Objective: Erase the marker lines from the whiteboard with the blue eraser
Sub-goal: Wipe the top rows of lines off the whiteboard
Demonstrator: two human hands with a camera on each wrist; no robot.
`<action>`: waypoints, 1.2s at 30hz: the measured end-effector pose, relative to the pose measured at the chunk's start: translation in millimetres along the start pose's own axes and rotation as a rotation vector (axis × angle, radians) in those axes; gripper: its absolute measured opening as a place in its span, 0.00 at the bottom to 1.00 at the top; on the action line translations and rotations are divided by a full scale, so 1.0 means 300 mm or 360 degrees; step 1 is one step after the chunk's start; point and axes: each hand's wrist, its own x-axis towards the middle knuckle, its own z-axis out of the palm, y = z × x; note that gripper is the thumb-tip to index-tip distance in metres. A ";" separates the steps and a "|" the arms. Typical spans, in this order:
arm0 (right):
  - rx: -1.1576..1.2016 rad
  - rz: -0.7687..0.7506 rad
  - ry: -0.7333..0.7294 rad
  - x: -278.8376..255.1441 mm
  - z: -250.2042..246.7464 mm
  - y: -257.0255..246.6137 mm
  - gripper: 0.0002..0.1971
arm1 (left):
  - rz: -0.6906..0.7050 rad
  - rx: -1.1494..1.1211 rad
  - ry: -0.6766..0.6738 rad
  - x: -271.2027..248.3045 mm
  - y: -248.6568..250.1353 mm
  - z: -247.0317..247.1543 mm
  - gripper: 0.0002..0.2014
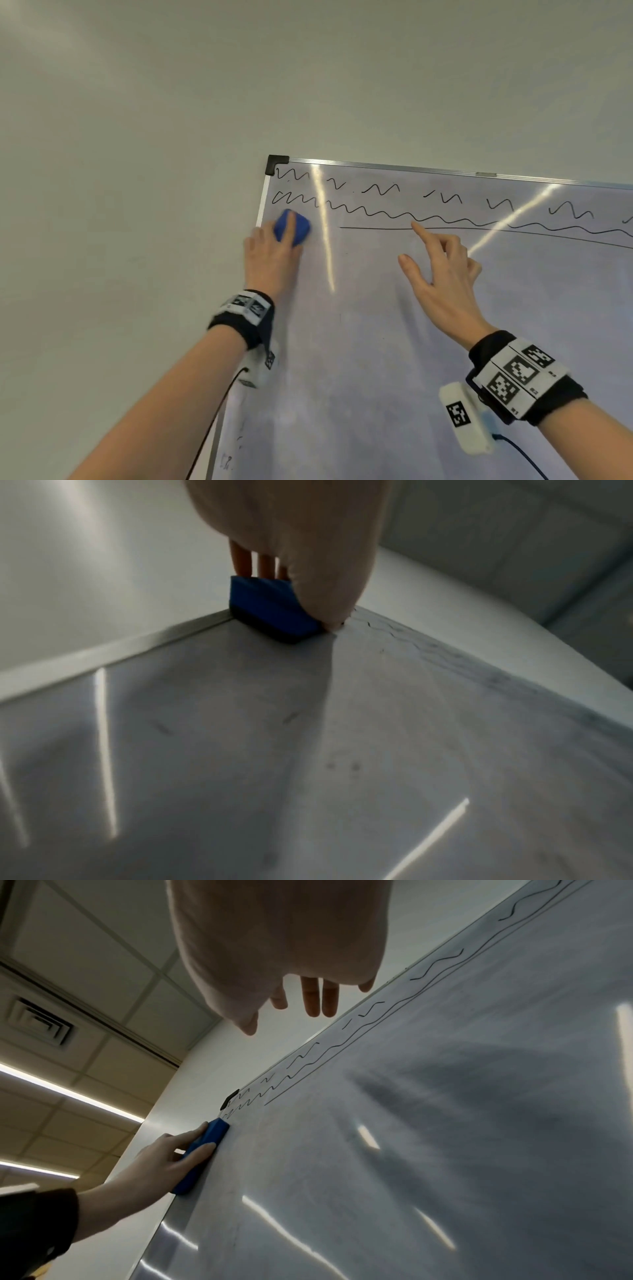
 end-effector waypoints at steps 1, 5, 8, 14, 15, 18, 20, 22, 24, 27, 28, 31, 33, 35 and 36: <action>0.0001 -0.0003 -0.0006 -0.006 -0.013 0.015 0.26 | -0.0147 -0.0004 -0.0054 0.010 -0.020 -0.011 0.30; -0.0003 0.0051 -0.0007 -0.013 -0.080 0.079 0.27 | -0.0682 -0.0017 -0.0236 0.037 0.103 -0.034 0.30; 0.0036 0.0097 0.0014 -0.011 -0.135 0.129 0.24 | -0.0686 -0.0079 -0.0250 0.053 0.295 -0.023 0.31; 0.0073 0.0148 0.0027 -0.015 -0.191 0.191 0.27 | -0.0224 -0.0135 -0.0290 0.009 0.628 -0.021 0.32; 0.0086 0.0143 0.0029 -0.017 -0.194 0.197 0.27 | -0.0159 -0.0133 -0.0265 0.005 0.629 -0.027 0.32; 0.0086 0.0104 0.0022 -0.028 -0.210 0.224 0.24 | -0.0026 -0.0159 -0.0135 -0.003 0.557 -0.028 0.33; 0.0075 0.0086 0.0011 -0.039 -0.234 0.253 0.24 | -0.0163 -0.0206 -0.0212 -0.001 0.488 -0.031 0.32; 0.0069 0.0078 0.0010 -0.049 -0.272 0.298 0.24 | -0.0371 -0.0177 -0.0261 0.000 0.439 -0.035 0.31; 0.0061 0.0086 0.0011 -0.063 -0.312 0.348 0.24 | -0.0532 -0.0097 -0.0255 -0.001 0.425 -0.038 0.31; 0.0028 0.0135 0.0009 -0.084 -0.381 0.430 0.24 | -0.0776 0.0018 -0.0233 0.023 0.525 -0.032 0.30; 0.0027 0.0153 0.0010 -0.089 -0.401 0.452 0.25 | -0.0795 0.0020 -0.0210 0.034 0.581 -0.028 0.30; 0.0032 0.0192 0.0022 -0.102 -0.451 0.505 0.27 | -0.0640 -0.0071 -0.0308 0.052 0.785 0.005 0.31; 0.0017 0.0197 0.0032 -0.111 -0.473 0.530 0.28 | -0.0470 -0.0070 -0.0314 0.052 0.910 0.004 0.32; 0.0013 0.0202 0.0034 -0.115 -0.487 0.549 0.27 | -0.0328 -0.0060 -0.0363 0.040 0.972 0.000 0.32; 0.0019 0.0206 0.0031 -0.115 -0.490 0.555 0.27 | -0.0268 -0.0077 -0.0377 0.038 0.976 -0.008 0.32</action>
